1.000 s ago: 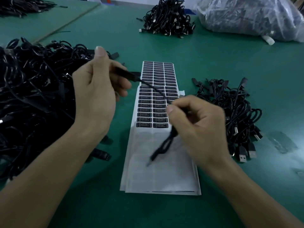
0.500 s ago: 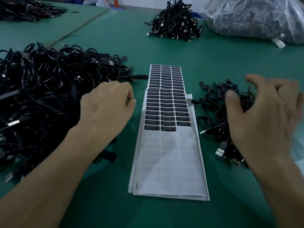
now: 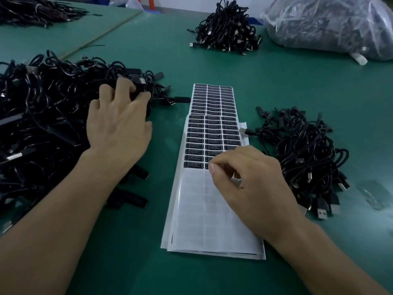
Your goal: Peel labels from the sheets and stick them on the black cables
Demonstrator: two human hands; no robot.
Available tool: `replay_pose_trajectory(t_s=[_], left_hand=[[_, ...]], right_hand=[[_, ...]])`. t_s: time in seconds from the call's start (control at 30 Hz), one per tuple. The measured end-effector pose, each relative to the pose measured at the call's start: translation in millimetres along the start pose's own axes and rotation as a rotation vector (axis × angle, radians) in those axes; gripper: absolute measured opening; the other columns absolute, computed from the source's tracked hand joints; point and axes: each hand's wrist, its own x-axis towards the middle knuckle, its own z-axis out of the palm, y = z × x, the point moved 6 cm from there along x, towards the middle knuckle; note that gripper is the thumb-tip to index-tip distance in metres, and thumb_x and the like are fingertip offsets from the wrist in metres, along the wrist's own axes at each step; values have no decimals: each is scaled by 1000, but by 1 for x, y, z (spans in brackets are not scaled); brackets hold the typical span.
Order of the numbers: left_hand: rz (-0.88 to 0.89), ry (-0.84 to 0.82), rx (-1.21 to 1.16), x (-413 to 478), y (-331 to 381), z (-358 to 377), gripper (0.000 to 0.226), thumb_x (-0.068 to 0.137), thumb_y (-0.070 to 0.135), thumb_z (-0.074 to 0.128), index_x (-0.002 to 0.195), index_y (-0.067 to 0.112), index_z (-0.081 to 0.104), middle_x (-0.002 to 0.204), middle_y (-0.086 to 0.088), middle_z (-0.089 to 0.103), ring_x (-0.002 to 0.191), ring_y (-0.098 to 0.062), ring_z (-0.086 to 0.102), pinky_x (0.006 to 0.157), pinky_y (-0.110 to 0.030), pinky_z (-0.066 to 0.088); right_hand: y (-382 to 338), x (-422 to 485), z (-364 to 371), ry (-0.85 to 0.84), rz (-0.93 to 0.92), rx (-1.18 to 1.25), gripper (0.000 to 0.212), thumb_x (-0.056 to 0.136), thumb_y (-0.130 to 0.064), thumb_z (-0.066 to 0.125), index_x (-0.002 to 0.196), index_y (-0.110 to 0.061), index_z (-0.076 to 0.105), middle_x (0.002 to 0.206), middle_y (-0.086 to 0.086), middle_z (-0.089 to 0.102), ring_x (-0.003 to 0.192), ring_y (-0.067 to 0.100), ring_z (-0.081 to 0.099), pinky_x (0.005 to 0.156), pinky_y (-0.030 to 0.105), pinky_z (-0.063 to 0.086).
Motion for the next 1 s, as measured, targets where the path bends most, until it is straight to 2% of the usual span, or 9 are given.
replay_pose_trajectory(t_s=[0.07, 0.17, 0.33, 0.47, 0.6, 0.8, 0.87, 0.93, 1.0], left_hand=[[-52, 17, -66, 1, -5, -3, 57, 85, 19, 76, 136, 13, 52, 136, -19, 35, 113, -44, 42, 83, -52, 45], [-121, 40, -132, 0, -15, -6, 45, 88, 14, 73, 127, 6, 52, 131, -22, 36, 109, -43, 44, 72, -45, 43], [-154, 11, -179, 5, -25, -9, 38, 93, 23, 69, 128, 10, 57, 119, -25, 54, 99, -47, 57, 83, -54, 49], [-112, 70, -281, 4, -23, -11, 23, 89, 25, 73, 106, 12, 61, 101, -17, 65, 91, -40, 61, 76, -47, 50], [-16, 187, -446, 1, -14, -25, 20, 83, 14, 76, 93, 16, 59, 84, -3, 61, 80, -24, 60, 79, -44, 55], [137, 248, -676, -7, 9, -37, 22, 77, 9, 76, 87, 20, 60, 78, 4, 58, 65, -10, 54, 67, -9, 43], [214, 272, -679, -12, 18, -41, 19, 77, 12, 75, 84, 18, 58, 77, 5, 57, 63, -12, 53, 65, -15, 46], [247, 254, -587, -16, 26, -39, 20, 79, 25, 76, 80, 20, 56, 73, 7, 56, 64, -14, 53, 59, -31, 49], [184, 215, -443, -16, 26, -34, 31, 81, 46, 73, 72, 25, 52, 65, 15, 49, 66, -14, 50, 54, -28, 37]], right_hand=[[2, -1, -1, -7, 13, 16, 20, 94, -29, 56, 87, -20, 73, 77, -14, 63, 78, 9, 55, 68, 35, 52], [4, -2, -2, -5, 17, 30, 18, 93, -29, 57, 88, -21, 73, 76, -19, 60, 75, 7, 52, 67, 33, 51], [5, -3, -2, -3, 10, 26, 17, 94, -28, 58, 88, -22, 73, 76, -20, 60, 74, 7, 53, 67, 30, 50], [6, -3, -1, -5, 14, 31, 18, 94, -30, 57, 89, -23, 73, 76, -20, 60, 74, 6, 53, 67, 28, 49], [7, -3, 0, -7, 21, 46, 18, 94, -30, 57, 89, -23, 73, 78, -19, 63, 75, 7, 55, 68, 28, 50], [7, -3, -2, 37, 6, 51, 15, 93, -29, 60, 90, -24, 73, 79, -22, 62, 75, 6, 57, 67, 28, 52], [7, -3, -2, 43, 9, 47, 14, 92, -29, 61, 91, -24, 74, 80, -22, 62, 76, 5, 57, 67, 30, 53], [9, -2, -1, 41, 13, 49, 13, 92, -28, 61, 91, -25, 73, 82, -23, 63, 79, 5, 58, 68, 29, 53], [10, -3, -1, 31, 17, 53, 13, 93, -28, 60, 91, -25, 73, 83, -21, 65, 81, 5, 59, 68, 30, 53]])
